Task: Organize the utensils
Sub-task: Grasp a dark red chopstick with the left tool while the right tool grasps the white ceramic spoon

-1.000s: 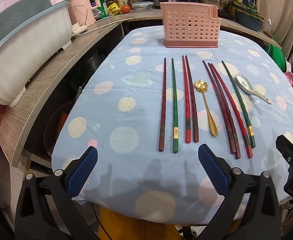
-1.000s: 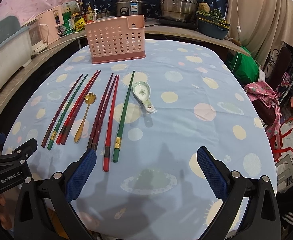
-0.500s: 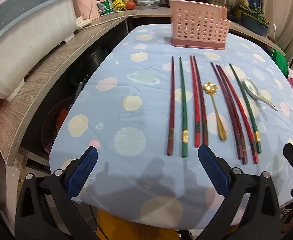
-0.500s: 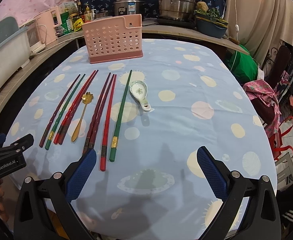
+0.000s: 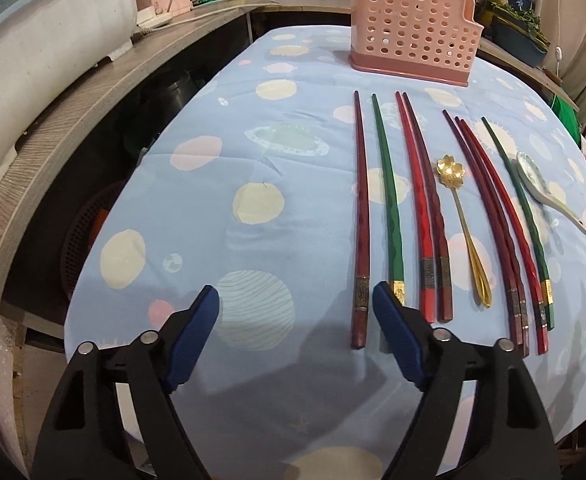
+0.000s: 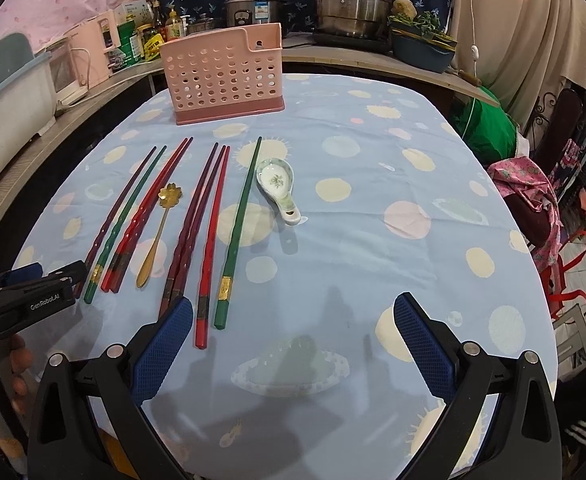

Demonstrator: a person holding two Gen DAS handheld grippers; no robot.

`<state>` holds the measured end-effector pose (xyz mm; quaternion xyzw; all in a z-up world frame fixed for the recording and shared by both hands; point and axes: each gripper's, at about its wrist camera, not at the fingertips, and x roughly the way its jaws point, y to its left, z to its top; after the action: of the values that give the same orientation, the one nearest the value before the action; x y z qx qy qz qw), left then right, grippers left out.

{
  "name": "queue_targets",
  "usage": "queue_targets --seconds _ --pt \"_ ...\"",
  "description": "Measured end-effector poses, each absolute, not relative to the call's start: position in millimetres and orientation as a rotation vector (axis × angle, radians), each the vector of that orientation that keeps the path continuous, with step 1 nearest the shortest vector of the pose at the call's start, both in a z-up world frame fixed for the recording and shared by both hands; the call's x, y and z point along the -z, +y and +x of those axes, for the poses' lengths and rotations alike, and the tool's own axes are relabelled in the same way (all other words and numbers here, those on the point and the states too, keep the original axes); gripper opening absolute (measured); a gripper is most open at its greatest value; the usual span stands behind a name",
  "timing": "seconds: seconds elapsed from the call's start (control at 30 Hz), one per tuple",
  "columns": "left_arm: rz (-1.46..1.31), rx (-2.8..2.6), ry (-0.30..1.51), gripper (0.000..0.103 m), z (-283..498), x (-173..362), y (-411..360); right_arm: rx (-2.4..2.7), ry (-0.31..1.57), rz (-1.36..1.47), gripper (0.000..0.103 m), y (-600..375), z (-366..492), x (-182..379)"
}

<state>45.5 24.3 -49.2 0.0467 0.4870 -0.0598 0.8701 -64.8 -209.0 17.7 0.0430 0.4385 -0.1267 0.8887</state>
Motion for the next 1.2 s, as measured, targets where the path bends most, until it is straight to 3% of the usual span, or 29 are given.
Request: queue_targets --seconds 0.2,0.3,0.47,0.53,0.77,0.93,1.2 --pt "0.093 0.148 1.03 0.066 50.9 55.1 21.4 0.261 0.92 0.094 0.096 -209.9 -59.0 -14.6" --pt "0.089 0.163 1.025 0.057 50.8 54.3 19.5 0.256 0.923 0.087 0.096 -209.0 -56.0 -14.8" --pt "0.079 0.198 1.028 0.018 51.2 50.8 16.7 0.255 0.905 0.074 0.092 -210.4 -48.7 -20.1" --pt "0.061 0.216 1.038 0.01 51.8 50.5 17.4 0.249 0.898 0.079 0.086 -214.2 -41.6 -23.0" --pt "0.061 0.214 1.044 0.007 53.2 50.9 15.4 0.229 0.865 0.109 0.063 -235.1 -5.8 -31.4" --pt "0.064 0.213 1.043 0.007 52.4 50.8 14.6 0.166 0.907 0.176 0.033 -246.6 21.0 -19.5" --pt "0.067 0.211 1.044 0.007 52.8 50.6 15.7 0.133 0.96 0.191 0.019 -250.5 39.1 3.1"
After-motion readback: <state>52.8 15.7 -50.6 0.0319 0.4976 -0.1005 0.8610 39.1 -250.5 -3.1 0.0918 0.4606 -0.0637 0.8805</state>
